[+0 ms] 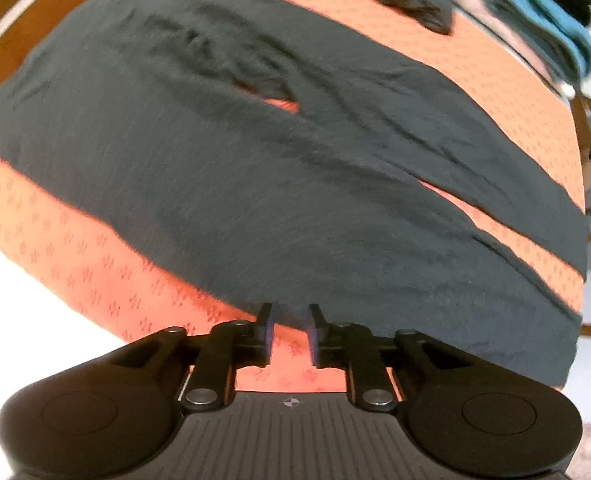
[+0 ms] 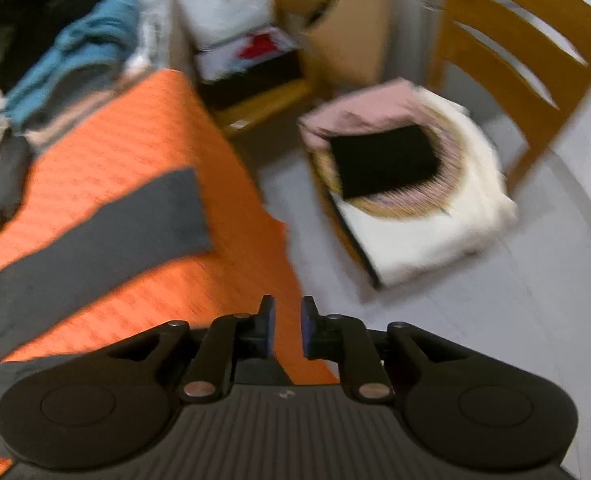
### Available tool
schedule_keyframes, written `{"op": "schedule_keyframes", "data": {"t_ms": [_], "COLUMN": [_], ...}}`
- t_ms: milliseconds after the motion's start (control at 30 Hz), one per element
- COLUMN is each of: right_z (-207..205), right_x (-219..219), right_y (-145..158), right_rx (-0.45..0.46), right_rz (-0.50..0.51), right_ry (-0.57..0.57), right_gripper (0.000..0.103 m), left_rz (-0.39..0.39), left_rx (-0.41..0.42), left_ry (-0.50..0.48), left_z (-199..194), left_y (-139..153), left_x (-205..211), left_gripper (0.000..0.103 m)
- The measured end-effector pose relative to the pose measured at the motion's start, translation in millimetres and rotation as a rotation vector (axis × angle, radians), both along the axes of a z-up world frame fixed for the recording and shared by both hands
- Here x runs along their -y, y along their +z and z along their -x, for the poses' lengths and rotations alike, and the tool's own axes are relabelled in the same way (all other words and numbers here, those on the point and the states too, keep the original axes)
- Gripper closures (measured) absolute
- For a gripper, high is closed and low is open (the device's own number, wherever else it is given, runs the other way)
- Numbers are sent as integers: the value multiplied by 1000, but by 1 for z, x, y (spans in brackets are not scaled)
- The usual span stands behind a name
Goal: Fold clothes
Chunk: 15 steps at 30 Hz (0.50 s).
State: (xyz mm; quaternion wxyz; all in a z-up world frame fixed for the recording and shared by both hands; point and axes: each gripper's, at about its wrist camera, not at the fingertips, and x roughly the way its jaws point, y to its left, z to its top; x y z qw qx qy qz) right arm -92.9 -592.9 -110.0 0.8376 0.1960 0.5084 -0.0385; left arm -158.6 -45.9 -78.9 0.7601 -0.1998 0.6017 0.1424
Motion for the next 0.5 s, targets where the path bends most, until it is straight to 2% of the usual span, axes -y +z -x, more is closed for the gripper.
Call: {"op": "schedule_keyframes", "data": {"t_ms": [33,133,367,500], "right_z": [-10,-38,-108,-142], "right_x": [1,0,-4,-5], "right_y": [1,1,-27,-56], "right_rx": [12,43,61,30], "right_rz": [-21,-82,-175,-221], "right_ry": [30,106,191,184], "right_gripper": [83,64,60,59], "left_rz": [-14,-46,-81,-72], "left_rx": [10,48,82,67], "left_ry": [-16,-52,-42,-29], "left_z": [-1,-2,-7,-8], "left_y": [1,8,14,13], "left_x": [5,15,25,27], "left_gripper": [79,73,67,65]}}
